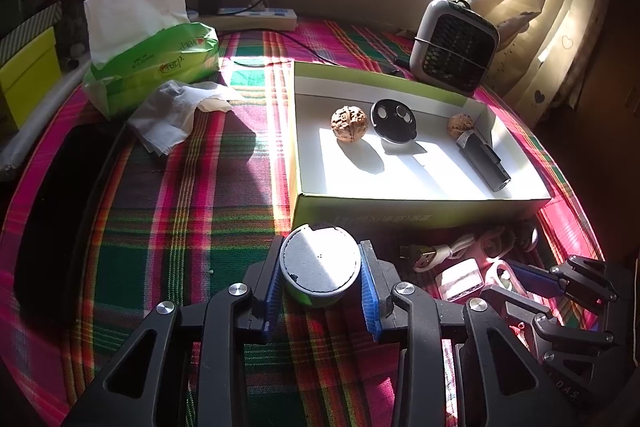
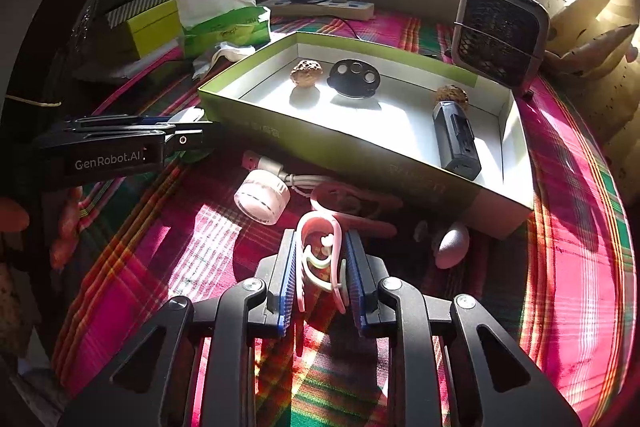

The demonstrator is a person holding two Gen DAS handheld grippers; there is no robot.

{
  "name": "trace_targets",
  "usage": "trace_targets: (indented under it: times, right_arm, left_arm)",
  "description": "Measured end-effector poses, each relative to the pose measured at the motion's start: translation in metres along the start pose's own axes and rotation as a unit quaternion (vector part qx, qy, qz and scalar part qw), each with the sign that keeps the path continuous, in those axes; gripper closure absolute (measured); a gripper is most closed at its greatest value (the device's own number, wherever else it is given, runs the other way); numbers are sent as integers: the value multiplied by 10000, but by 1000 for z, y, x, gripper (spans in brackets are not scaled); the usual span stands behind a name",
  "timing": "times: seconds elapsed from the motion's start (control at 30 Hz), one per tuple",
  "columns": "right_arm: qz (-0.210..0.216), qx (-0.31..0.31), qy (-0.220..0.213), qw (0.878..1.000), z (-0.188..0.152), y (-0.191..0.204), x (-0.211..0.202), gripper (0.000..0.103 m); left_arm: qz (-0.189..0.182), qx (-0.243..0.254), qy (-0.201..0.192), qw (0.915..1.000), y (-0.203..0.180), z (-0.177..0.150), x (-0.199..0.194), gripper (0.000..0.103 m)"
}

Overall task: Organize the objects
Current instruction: 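Lift and carry the container and pink clip over the box with both tools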

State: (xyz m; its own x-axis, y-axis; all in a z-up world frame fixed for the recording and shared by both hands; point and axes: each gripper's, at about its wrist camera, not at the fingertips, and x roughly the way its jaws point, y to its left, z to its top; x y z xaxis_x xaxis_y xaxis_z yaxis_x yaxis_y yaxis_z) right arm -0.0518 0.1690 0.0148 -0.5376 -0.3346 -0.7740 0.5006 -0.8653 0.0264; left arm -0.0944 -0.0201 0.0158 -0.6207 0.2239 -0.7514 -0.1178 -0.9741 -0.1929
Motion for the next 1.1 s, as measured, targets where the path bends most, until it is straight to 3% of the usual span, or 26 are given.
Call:
trace_targets:
  times: [1.1]
  right_arm:
    - [49,169,-223,9996,4,-4,-16,79]
  left_arm:
    - [70,188,-104,9997,-13,0,-21,72]
